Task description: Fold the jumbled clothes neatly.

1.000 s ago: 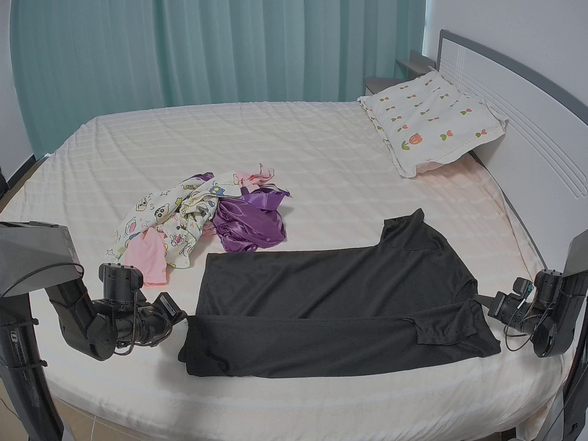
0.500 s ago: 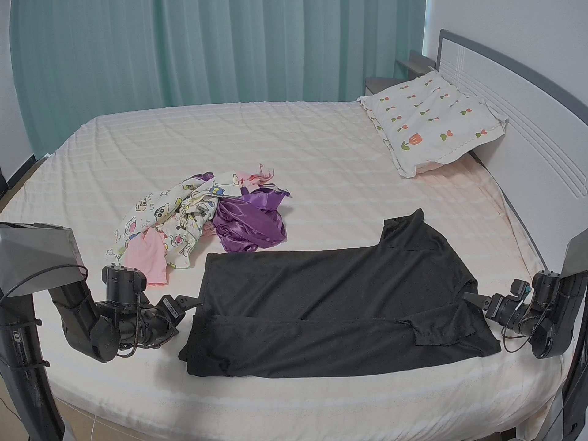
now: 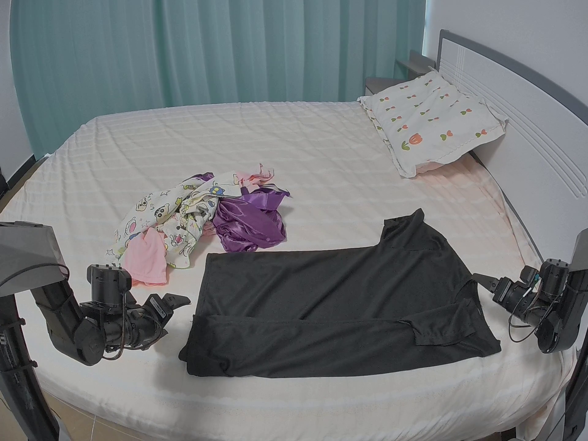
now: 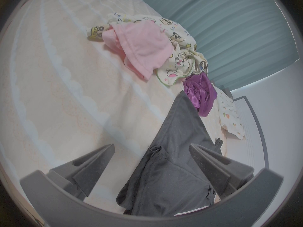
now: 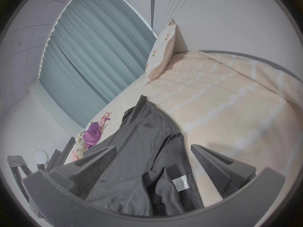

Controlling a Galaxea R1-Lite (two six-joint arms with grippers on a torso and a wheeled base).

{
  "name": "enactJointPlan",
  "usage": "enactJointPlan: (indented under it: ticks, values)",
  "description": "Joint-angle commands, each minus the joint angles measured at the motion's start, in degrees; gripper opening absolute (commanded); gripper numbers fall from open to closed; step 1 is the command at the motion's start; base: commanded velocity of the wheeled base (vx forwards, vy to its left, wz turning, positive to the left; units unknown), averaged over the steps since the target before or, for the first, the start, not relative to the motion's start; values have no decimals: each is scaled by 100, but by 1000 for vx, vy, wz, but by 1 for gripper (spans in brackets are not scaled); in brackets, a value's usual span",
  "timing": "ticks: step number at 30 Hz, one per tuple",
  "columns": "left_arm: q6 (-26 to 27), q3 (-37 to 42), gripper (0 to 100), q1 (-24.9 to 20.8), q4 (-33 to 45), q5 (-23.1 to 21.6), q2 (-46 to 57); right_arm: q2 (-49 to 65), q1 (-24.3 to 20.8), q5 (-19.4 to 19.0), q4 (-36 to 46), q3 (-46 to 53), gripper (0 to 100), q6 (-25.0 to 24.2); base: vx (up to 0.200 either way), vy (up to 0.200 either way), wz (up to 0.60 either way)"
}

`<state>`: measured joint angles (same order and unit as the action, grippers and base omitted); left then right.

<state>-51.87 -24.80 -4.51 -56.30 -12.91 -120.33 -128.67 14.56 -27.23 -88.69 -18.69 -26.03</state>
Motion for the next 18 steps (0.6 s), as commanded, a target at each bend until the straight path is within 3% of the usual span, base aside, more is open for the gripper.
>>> enactJointPlan:
  ticks: [1,4,7,18]
  values:
    - [-69,89,100,99,-13,-10,265,308,-164,157,-8,41,100,-43,0,0,0]
    - [-78,124,100,179,-13,-63,256,290,-243,289,-8,49,100,-43,0,0,0]
    - [-69,124,100,187,-13,-63,256,290,-243,289,0,58,100,-43,200,0,0]
    - [-51,124,100,179,-22,-63,221,237,-278,289,0,58,100,-34,0,0,0]
